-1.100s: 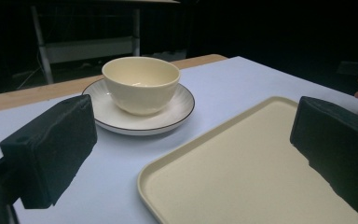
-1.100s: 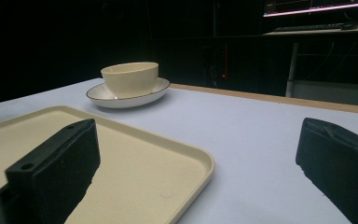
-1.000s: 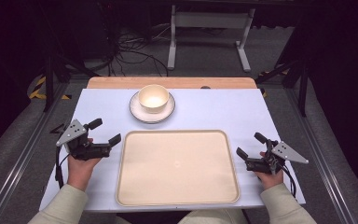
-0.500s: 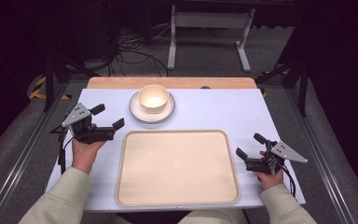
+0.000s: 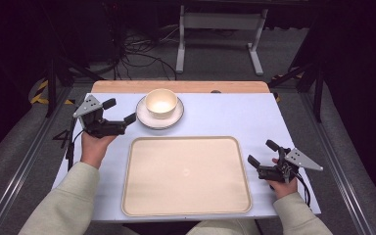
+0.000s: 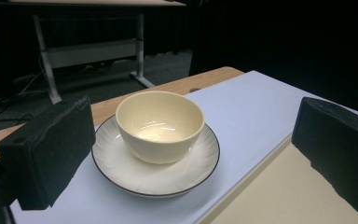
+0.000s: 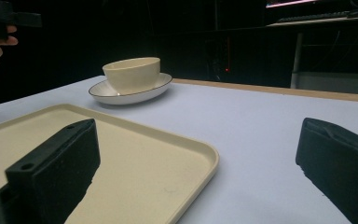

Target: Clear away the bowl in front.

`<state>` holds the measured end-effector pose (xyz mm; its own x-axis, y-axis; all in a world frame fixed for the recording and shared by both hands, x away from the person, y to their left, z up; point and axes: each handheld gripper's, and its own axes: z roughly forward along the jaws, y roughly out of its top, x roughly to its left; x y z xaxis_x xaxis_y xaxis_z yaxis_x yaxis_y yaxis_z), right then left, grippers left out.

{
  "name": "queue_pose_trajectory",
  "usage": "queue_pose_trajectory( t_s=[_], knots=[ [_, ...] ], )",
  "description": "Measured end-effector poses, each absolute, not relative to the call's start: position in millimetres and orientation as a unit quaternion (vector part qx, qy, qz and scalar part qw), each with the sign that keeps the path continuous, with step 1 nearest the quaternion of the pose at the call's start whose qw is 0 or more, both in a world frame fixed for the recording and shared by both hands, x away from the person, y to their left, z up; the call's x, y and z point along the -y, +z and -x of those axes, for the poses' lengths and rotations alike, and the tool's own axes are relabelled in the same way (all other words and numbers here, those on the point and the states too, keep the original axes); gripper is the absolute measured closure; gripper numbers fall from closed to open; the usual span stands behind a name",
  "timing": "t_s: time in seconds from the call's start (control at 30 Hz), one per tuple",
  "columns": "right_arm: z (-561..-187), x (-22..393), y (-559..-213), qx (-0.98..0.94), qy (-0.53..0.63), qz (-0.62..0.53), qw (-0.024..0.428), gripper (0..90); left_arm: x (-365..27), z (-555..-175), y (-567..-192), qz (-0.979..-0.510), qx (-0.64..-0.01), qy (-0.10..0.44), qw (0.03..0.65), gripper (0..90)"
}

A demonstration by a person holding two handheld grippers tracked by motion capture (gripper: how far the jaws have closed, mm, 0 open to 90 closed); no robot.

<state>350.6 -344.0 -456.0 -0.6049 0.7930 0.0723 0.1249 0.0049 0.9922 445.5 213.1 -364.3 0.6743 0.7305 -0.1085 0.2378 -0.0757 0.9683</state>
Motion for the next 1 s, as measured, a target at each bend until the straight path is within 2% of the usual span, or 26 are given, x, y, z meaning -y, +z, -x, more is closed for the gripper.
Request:
queue_pose_trajectory(
  t_s=[0.4, 0.67, 0.87, 1.0],
  knots=[
    [-350.5, 344.2, -456.0, -0.652, 0.616, -0.353, 0.266, 0.1, -196.3, -468.7, -351.4, -0.702, -0.341, 0.189, 0.596, 0.3],
    [-350.3, 344.5, -456.0, -0.65, 0.619, -0.353, 0.265, 0.1, -183.9, -483.7, -345.5, -0.723, -0.35, 0.192, 0.564, 0.4],
    [-350.1, 344.4, -456.2, -0.647, 0.621, -0.352, 0.266, 0.1, -181.2, -489.7, -344.7, -0.717, -0.356, 0.213, 0.56, 0.7],
    [-350.0, 344.5, -456.5, -0.647, 0.621, -0.351, 0.269, 0.1, -182.0, -499.7, -346.9, -0.709, -0.373, 0.198, 0.564, 0.7]
  ],
)
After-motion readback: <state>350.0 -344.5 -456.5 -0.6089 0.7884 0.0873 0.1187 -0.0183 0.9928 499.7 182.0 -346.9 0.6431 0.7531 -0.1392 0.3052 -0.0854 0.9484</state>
